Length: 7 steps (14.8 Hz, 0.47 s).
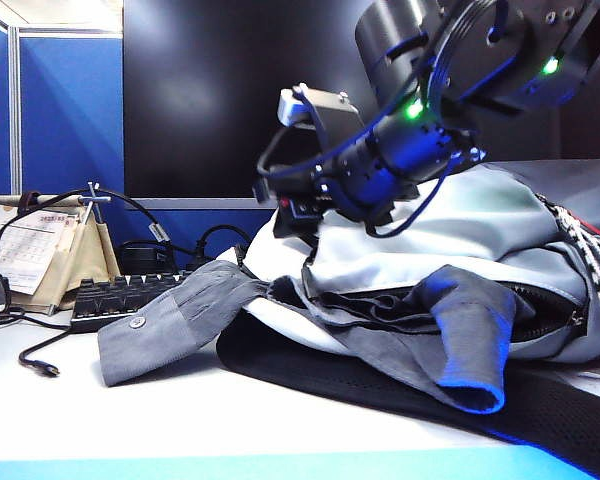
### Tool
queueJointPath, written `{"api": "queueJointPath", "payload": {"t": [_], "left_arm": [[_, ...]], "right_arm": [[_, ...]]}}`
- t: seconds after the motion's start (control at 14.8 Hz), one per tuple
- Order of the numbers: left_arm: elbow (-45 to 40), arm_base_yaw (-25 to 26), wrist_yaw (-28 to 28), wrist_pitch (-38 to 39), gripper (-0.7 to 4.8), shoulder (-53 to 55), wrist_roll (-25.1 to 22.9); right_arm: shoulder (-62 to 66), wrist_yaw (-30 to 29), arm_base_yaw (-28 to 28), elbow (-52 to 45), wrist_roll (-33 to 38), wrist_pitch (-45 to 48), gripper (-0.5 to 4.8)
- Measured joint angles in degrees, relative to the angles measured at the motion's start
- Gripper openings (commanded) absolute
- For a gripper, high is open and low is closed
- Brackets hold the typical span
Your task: Take the gray clothes out of the backpack.
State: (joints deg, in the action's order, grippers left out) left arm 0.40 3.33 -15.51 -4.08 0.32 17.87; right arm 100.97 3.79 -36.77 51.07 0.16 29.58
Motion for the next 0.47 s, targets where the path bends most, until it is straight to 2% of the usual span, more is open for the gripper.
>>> {"api": "queueJointPath", "payload": {"t": [0.13, 0.2, 0.34, 0.47], "left_arm": [[0.0, 0.0, -1.1, 0.1, -0.06, 0.0, 0.0], [0.0, 0.0, -3.2, -0.1, -0.05, 0.0, 0.1], [0.0, 0.0, -10.1, -4.4, -0.05, 0.0, 3.8], [0.0, -0.4, -15.1, -15.5, -0.06, 0.0, 7.1]], "right_arm": [[0.5, 0.7, 0.4, 0.7, 0.2, -1.1, -0.06], [0.5, 0.4, 0.4, 1.4, 2.5, -2.1, -0.06], [-2.4, -5.7, 2.2, 2.3, 12.7, -4.2, -0.06], [-9.5, -13.4, 6.3, 2.4, 24.1, -1.5, -0.06]]}}
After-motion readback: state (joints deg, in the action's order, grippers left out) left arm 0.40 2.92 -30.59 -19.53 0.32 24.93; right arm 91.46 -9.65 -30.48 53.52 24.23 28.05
